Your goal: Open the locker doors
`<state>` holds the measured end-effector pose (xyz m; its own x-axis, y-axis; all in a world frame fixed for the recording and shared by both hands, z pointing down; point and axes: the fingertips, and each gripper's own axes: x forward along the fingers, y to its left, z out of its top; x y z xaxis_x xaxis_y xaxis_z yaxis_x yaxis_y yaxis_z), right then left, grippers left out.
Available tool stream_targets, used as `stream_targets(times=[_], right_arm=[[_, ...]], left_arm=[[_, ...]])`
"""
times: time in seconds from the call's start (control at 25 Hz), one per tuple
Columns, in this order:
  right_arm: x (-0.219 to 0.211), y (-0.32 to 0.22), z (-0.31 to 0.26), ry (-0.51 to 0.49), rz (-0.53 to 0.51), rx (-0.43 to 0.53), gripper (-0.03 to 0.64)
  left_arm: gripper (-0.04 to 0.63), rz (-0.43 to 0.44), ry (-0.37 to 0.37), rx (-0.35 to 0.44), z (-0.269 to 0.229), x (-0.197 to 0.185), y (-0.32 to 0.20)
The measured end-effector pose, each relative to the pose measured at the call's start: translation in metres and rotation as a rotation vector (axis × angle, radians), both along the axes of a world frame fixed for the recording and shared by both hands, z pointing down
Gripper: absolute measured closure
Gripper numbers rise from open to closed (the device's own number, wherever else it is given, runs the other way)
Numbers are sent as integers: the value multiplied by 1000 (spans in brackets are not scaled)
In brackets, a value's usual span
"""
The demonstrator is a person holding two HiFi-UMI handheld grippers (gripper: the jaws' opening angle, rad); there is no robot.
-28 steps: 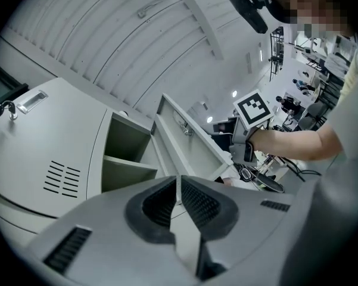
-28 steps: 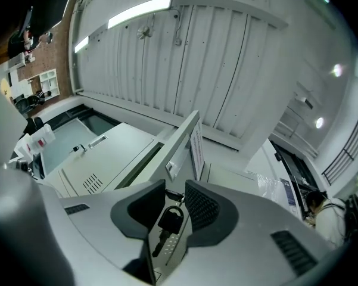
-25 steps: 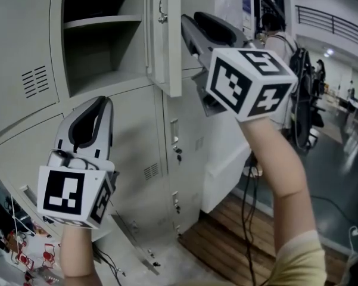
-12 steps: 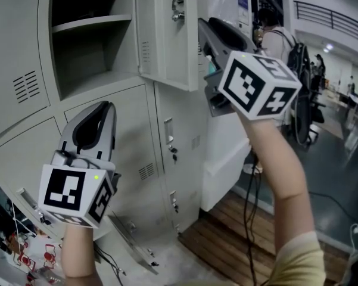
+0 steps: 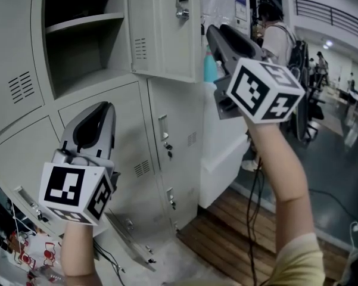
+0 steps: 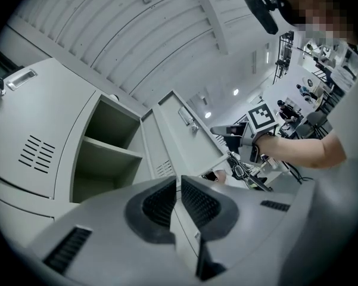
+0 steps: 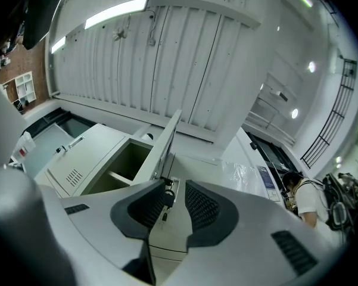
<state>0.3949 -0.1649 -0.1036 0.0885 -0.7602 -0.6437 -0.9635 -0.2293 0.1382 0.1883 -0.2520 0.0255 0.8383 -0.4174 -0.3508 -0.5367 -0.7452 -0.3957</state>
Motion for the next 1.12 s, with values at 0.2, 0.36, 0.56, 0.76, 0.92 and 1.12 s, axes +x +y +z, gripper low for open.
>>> stream_targets(times=[0.2, 0.36, 0.56, 0.76, 0.92, 1.12], right_arm=[[11, 10, 8, -9, -3, -13, 514], [13, 13, 11, -2, -23, -24, 514], [6, 16, 14, 12, -75, -15, 514], [-7, 25, 9, 27, -130, 20, 514], [-16, 33, -3, 18, -164, 52, 514], [-36, 34, -5, 58, -168, 46, 514]], left_arm=[[591, -11, 4, 3, -1, 3, 12], [591, -38, 15, -4, -2, 2, 20], [591, -102, 23, -7, -2, -7, 27], [591, -190, 17, 17, -7, -29, 39], [591, -250, 39, 41, -17, -56, 45], [591, -292, 64, 57, -27, -85, 42]])
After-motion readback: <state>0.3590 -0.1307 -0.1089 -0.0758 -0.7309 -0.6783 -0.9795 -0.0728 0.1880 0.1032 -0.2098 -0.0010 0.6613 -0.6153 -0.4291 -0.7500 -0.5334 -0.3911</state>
